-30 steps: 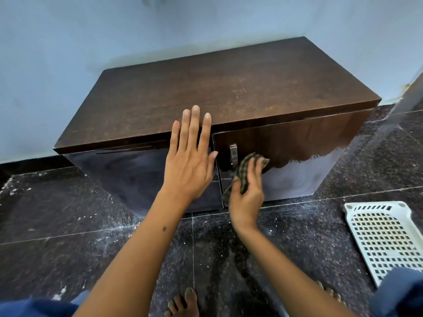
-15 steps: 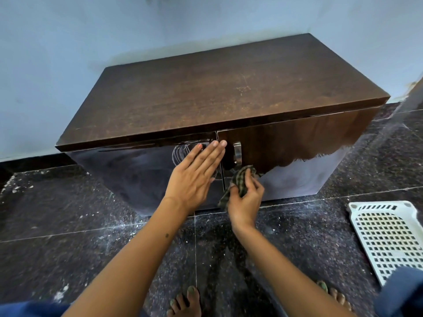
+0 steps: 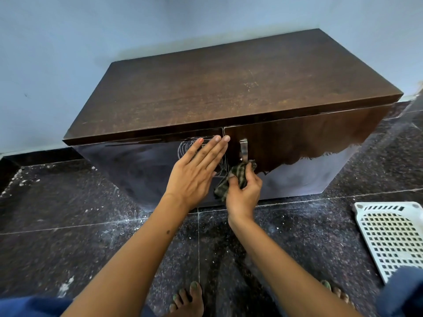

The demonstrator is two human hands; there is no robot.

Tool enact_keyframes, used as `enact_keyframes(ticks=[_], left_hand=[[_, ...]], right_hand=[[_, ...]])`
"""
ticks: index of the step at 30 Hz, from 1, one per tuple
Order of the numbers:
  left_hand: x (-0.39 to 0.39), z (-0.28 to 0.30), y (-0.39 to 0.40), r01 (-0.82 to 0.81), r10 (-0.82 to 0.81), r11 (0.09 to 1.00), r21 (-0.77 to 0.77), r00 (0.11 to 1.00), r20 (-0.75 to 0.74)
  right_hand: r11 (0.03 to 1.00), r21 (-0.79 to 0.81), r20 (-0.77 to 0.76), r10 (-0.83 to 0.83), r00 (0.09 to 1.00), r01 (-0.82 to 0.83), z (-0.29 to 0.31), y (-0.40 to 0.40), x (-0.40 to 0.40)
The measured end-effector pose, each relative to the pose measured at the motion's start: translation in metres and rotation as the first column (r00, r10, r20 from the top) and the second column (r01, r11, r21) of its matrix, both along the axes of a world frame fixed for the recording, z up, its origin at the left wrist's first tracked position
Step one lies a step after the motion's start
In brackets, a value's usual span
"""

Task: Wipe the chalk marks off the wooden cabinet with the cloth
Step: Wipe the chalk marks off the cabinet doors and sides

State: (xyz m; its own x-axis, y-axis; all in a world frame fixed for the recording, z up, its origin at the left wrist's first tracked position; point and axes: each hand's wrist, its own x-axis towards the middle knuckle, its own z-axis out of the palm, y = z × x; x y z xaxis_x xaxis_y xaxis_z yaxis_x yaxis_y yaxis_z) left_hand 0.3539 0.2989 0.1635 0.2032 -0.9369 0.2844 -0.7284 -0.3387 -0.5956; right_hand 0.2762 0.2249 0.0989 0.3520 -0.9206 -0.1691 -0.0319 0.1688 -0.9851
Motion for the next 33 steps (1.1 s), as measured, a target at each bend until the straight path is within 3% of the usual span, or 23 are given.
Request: enact_keyframes(ticks=[3,7,13,16,22,24,27,28,31,33], left_hand=[[0.001,-0.001,0.0,0.01,-0.01,1.0,-0.009,1.0,-0.008],[0.001,-0.001,0.0,0.026,-0.026,0.999,-0.018,1.0,-0.004],[0.008,0.004,0.005,0.06,-0.062,0.997,-0.041,0.997,-0.044],[0.007,0.003,0.006,0.06,-0.061,0.998,-0.032,0.996,-0.058],[0.006,0.003,0.007,0.075,-0.085,0.994,-0.08,0.987,-0.139],[0.005,0.005,0.008,0.065,-0.079,0.994,-0.085,0.983,-0.166],[-0.001,0.006,0.006,0.074,-0.084,0.995,-0.063,0.983,-0.162],[-0.003,0.005,0.004,0.082,-0.089,0.995,-0.056,0.985,-0.151],[-0.009,0.003,-0.002,0.083,-0.086,0.996,-0.03,0.989,-0.122],[-0.01,0.002,-0.004,0.06,-0.061,0.998,-0.014,0.991,-0.12]], right_hand=[[0.997,-0.018,-0.03,0.073,0.997,-0.073,-0.004,0.006,-0.002],[0.99,0.123,0.022,0.073,0.997,-0.075,-0.002,0.004,0.001],[0.991,0.06,0.059,0.114,0.992,-0.117,0.0,0.014,0.004],[0.985,0.132,0.049,0.107,0.993,-0.113,-0.001,0.012,0.002],[0.984,-0.111,0.059,0.145,0.988,-0.137,0.004,0.022,0.008],[0.986,-0.081,0.017,0.15,0.989,-0.148,-0.005,0.02,0.004],[0.982,0.176,-0.004,0.074,0.997,-0.072,-0.015,0.006,-0.002],[0.981,0.196,-0.001,0.015,1.0,-0.015,-0.015,0.0,-0.003],[0.994,0.076,0.003,-0.081,0.997,0.08,-0.009,-0.007,0.003],[0.998,0.049,0.015,-0.025,1.0,0.025,-0.007,0.002,0.008]])
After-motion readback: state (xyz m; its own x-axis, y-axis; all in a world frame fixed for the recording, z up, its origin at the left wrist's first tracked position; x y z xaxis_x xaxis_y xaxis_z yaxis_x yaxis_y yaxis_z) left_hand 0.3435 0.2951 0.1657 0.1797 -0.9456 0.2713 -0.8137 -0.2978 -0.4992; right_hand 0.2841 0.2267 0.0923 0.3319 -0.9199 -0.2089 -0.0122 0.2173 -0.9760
